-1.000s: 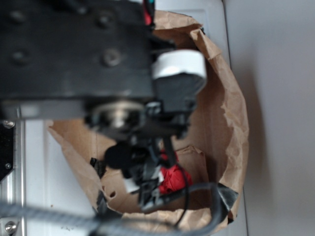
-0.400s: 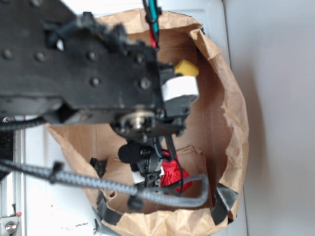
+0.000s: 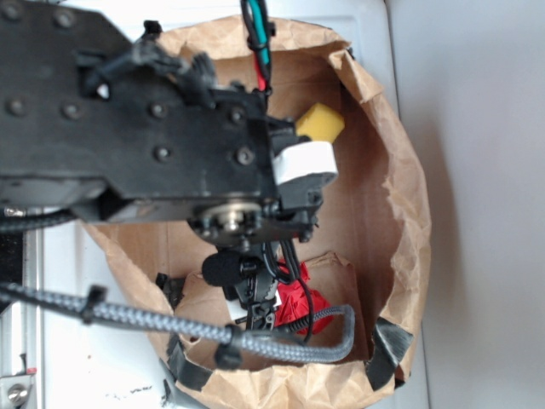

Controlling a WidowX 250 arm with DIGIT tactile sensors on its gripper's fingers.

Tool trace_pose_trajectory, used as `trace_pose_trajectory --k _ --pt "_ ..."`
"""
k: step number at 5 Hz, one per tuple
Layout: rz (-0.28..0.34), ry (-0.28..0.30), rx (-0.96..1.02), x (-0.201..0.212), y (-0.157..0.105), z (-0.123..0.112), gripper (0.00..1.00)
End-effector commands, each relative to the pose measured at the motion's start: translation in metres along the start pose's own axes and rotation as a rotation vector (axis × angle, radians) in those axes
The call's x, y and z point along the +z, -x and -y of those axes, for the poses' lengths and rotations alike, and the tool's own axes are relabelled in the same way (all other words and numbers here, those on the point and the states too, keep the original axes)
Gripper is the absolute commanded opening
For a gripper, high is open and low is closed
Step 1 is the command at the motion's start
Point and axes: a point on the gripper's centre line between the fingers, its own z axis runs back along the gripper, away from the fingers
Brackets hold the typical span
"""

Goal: Grab the red paper.

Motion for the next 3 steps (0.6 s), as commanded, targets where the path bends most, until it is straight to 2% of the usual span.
trace_pose_trajectory --k 1,2,3 --pt "0.040 0.010 -0.014 0.011 -0.006 0.003 1.00" --pt "0.055 -0.004 -0.031 -0.012 0.002 -0.003 1.00" --pt "0.095 -0.012 -0.059 -0.029 0.006 0.003 1.00"
